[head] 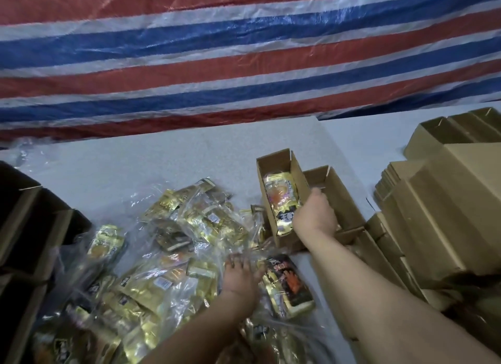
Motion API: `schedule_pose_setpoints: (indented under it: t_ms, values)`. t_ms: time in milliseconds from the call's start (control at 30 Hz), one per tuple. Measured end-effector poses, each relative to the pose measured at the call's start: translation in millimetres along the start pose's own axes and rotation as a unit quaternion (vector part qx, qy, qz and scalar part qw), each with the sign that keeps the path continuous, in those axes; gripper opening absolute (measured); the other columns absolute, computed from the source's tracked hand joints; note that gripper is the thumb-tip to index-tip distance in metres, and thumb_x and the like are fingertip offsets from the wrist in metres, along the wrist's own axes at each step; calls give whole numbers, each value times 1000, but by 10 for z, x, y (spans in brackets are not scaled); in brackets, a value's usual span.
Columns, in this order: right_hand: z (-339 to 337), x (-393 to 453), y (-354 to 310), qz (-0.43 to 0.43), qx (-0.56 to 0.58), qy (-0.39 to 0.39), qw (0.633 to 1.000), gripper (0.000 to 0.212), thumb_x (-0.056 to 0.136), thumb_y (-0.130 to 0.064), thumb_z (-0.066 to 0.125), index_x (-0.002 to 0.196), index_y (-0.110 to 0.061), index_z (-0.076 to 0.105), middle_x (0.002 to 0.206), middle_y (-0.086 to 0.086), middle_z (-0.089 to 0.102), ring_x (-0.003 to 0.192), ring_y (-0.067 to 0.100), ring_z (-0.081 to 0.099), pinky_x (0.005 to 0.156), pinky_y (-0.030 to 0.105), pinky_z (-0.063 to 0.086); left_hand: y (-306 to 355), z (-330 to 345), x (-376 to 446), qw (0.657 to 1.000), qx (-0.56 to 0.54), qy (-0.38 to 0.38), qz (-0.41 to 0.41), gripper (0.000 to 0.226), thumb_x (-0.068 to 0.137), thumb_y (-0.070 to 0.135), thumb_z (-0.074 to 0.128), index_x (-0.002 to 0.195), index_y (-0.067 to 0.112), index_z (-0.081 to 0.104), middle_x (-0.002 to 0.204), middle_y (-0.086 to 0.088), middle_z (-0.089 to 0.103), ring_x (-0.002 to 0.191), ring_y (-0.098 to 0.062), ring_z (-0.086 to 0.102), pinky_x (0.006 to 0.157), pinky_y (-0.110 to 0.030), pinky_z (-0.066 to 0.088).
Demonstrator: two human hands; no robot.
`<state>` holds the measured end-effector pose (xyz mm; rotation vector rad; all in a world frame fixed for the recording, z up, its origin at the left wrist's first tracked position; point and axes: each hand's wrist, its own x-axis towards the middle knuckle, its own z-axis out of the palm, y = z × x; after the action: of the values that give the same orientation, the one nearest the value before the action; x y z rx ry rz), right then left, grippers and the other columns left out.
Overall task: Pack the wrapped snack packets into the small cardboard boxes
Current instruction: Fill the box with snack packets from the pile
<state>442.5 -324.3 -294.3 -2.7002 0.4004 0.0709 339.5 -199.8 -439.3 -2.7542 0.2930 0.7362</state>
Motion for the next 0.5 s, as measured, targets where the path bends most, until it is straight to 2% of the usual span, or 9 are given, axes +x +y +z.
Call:
schedule_pose_setpoints:
  t_ms: [100, 200, 300, 367, 400, 500]
  values:
    - [37, -28, -33, -18, -12, 14, 1000, 34, 92, 1, 55, 124, -7, 50, 120, 11, 61, 97, 31, 65, 57, 31, 36, -68, 8, -100, 999, -2, -18, -28, 79, 100, 50, 39, 155, 26, -13, 160, -27, 4, 146, -50, 8, 117, -62, 4]
    - [46, -44, -36, -31, -18, 12, 999, 36, 93, 0, 56, 127, -8, 48, 123, 11, 60, 101, 31, 65, 61, 32, 40, -100, -87, -196, 998, -10, -50, -46, 81, 99, 45, 42, 156, 23, -11, 158, -31, 7, 144, -53, 11, 117, -63, 10]
    - [51, -55, -10, -19, -7, 3, 1000, 41, 91, -1, 59, 129, -9, 46, 122, 10, 61, 100, 32, 65, 62, 33, 42, -82, -283, -184, 997, 23, -57, -45, 75, 96, 41, 49, 157, 18, 10, 158, -29, 12, 144, -50, 16, 116, -64, 18]
    - [44, -66, 18, -15, -3, 1, 1000, 42, 90, -1, 60, 129, -10, 46, 122, 9, 61, 101, 32, 65, 63, 34, 42, -29, -431, -71, 996, 85, 0, 11, 74, 93, 50, 51, 152, 13, 28, 160, -23, 12, 146, -43, 13, 117, -61, 15]
    - [58, -74, 36, -12, -1, -1, 1000, 43, 90, -1, 61, 130, -10, 46, 123, 9, 61, 102, 33, 65, 63, 33, 42, -9, -475, -21, 992, 112, 20, 50, 77, 91, 55, 52, 151, 12, 30, 162, -21, 9, 148, -42, 8, 119, -60, 11]
    - [71, -65, 96, -9, -6, -1, 1000, 51, 89, -2, 62, 136, -13, 44, 129, 8, 60, 105, 33, 65, 65, 31, 39, 7, -444, 161, 985, 128, 24, 116, 94, 83, 67, 56, 155, 14, 23, 161, -21, -6, 148, -44, -7, 118, -63, -2]
